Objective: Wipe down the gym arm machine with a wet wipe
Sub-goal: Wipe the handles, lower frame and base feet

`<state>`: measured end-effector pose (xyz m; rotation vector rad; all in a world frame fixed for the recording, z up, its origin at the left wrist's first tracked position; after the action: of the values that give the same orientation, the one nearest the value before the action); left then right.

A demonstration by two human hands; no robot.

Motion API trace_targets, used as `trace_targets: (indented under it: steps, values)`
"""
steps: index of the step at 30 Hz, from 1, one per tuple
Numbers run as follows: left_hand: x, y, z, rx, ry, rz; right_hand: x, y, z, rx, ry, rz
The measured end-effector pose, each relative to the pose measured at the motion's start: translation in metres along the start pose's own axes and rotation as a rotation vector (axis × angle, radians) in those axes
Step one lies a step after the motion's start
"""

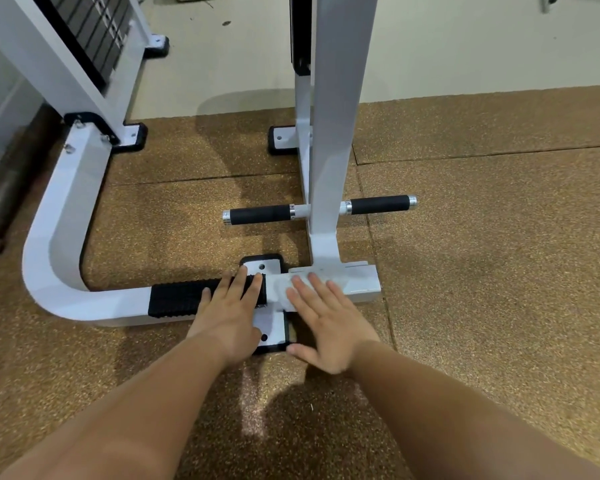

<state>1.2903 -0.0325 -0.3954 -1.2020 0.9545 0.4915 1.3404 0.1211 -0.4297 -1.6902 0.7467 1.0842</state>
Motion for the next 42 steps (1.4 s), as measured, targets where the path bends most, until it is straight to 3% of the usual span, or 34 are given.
trace_targets:
  steps: [4,6,8,13,21,23,27,30,35,38,42]
  values:
    - [-0.007,0.002,0.008,-0.038,0.035,0.063,0.01,-0.037,0.067,0.331,0.016,0.003]
    - [-0.011,0.006,0.018,-0.019,0.047,0.108,0.01,-0.04,0.073,0.406,0.029,-0.004]
    - [-0.015,0.01,0.031,0.014,0.049,0.138,0.004,-0.026,0.057,0.354,0.047,0.021]
    - [-0.011,0.015,0.05,0.043,0.02,0.137,-0.004,0.008,0.004,-0.046,0.005,0.013]
    - [-0.004,0.027,0.064,0.066,0.045,0.081,-0.003,-0.021,0.085,0.209,0.05,0.05]
    - [-0.009,0.032,0.067,0.104,0.016,0.108,-0.008,-0.009,0.071,0.168,0.036,0.036]
    - [-0.027,0.039,0.067,0.123,-0.082,0.253,-0.006,0.004,0.031,-0.097,-0.026,0.056]
    - [-0.027,0.036,0.073,0.174,-0.062,0.26,0.001,-0.012,0.045,-0.167,-0.044,0.141]
    - [-0.013,0.041,0.113,0.342,0.17,0.209,0.008,-0.044,0.123,0.129,0.139,0.092]
    - [-0.016,0.064,0.138,0.451,0.294,0.232,-0.014,-0.047,0.161,0.3,0.315,0.235]
    - [-0.022,0.095,0.138,0.442,0.329,0.263,-0.048,-0.036,0.193,0.472,0.464,0.434]
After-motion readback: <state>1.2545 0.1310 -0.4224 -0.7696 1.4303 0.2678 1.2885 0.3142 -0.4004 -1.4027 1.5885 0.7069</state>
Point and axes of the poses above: each hand's wrist, its own y-axis towards the middle knuckle, its own x-axis out of the palm, z = x × y, the point moved 8 cm from there along y, towards the middle knuckle, and after that the axes turned 2 degrees about x, right-handed, at the moved point
